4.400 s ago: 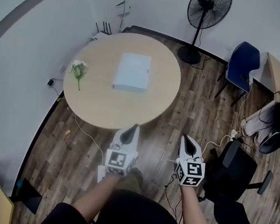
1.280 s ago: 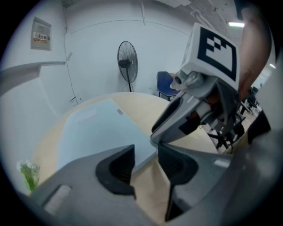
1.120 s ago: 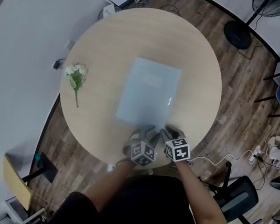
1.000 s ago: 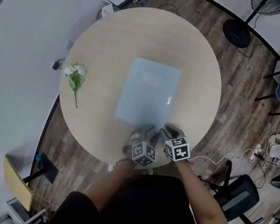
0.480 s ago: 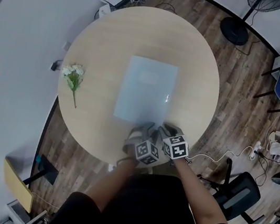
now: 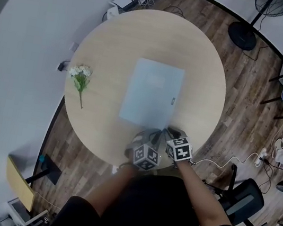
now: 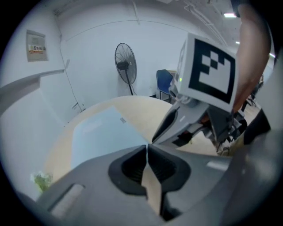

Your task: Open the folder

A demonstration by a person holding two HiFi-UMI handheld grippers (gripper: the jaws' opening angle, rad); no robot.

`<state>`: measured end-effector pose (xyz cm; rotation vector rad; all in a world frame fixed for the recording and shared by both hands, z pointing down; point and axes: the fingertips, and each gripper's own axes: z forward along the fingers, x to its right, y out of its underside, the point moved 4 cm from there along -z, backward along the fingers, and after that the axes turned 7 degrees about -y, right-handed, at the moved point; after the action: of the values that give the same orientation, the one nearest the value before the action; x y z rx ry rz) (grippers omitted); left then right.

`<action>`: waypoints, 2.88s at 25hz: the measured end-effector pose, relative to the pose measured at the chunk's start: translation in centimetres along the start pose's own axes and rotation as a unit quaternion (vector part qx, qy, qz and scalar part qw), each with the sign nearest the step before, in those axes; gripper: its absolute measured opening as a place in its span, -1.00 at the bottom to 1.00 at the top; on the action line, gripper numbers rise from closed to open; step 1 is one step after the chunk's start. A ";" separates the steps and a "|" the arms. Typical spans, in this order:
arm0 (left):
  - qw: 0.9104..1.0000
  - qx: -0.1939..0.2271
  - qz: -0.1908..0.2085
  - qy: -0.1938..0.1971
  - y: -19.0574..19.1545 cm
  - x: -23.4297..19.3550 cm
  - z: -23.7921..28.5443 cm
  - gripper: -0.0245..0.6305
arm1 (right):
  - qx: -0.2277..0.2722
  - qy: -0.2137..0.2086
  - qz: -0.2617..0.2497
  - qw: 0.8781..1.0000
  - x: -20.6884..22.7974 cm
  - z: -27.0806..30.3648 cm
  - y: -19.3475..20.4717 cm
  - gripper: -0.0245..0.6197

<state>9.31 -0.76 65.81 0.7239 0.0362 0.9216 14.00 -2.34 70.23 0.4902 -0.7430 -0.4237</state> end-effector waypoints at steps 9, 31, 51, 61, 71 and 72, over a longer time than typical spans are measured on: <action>0.987 0.050 -0.156 0.002 -1.3 -3.2 -3.3 -0.91 | -0.015 0.018 -0.008 1.000 -0.9 0.3 -0.3 -0.83; 0.917 0.197 -0.327 -0.118 6.1 -21.2 -19.3 -0.92 | 0.004 0.142 0.049 0.989 -4.5 1.6 -0.3 -0.89; 0.888 0.119 -0.366 -0.249 21.4 -32.7 -19.9 -0.92 | 0.007 0.120 0.006 0.993 -13.3 9.9 -5.4 -0.91; 0.880 0.047 -0.394 -0.260 29.5 -38.2 -15.7 -0.91 | -0.009 0.116 -0.004 0.993 -16.0 15.3 -7.4 -0.91; 0.887 0.007 -0.407 -0.217 35.4 -40.1 -11.1 -0.89 | -0.014 0.124 -0.013 0.992 -17.8 18.8 -8.1 -0.91; 0.887 0.006 -0.409 -0.214 35.9 -40.1 -10.8 -0.89 | -0.015 0.125 -0.012 0.992 -18.0 19.0 -8.0 -0.92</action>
<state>-44.73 -10.31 67.74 0.8094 -0.0422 -0.0574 -13.20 -4.49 68.25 0.5139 -0.4892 -0.3872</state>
